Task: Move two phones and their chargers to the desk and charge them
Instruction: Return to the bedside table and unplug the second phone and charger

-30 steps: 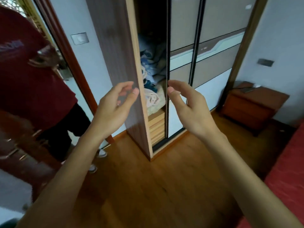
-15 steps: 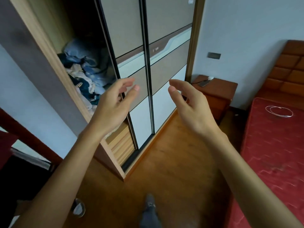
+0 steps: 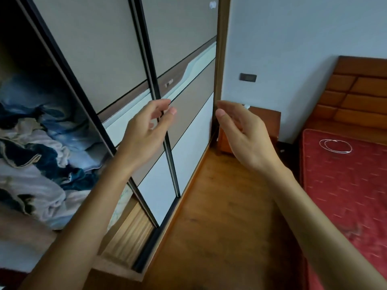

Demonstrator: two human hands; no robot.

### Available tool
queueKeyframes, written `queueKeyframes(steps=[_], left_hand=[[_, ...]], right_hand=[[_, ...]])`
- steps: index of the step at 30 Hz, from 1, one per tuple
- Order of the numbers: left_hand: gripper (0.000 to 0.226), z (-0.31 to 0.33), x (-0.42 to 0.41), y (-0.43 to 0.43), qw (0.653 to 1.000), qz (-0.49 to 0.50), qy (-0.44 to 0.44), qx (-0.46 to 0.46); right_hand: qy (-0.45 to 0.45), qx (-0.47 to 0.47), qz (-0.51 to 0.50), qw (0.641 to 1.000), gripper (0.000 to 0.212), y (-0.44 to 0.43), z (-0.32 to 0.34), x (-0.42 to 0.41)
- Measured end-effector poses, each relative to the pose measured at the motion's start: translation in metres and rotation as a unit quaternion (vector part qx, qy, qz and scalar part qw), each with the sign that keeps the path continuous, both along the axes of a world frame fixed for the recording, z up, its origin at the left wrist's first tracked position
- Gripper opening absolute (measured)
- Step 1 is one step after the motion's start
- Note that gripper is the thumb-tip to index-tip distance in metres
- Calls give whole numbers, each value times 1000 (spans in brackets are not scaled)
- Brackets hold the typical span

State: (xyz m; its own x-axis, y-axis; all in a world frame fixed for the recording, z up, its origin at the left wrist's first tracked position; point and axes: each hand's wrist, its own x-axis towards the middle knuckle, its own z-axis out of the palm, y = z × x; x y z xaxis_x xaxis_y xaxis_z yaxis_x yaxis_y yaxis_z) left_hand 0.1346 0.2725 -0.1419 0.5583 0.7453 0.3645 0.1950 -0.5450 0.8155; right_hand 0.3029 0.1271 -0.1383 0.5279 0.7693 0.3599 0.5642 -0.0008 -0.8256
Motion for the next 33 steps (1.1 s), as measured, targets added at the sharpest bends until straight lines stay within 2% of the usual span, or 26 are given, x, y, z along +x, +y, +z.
queueKeyframes(steps=[10, 23, 33], left_hand=[[41, -17, 131, 106, 998, -50, 21, -18], [41, -15, 374, 230, 997, -73, 35, -2], [38, -35, 513, 320, 994, -97, 36, -33]], right_hand=[[6, -4, -45, 999, 43, 90, -19, 124], [19, 0, -85, 996, 42, 207, -21, 364], [41, -28, -113, 992, 41, 285, -35, 498]])
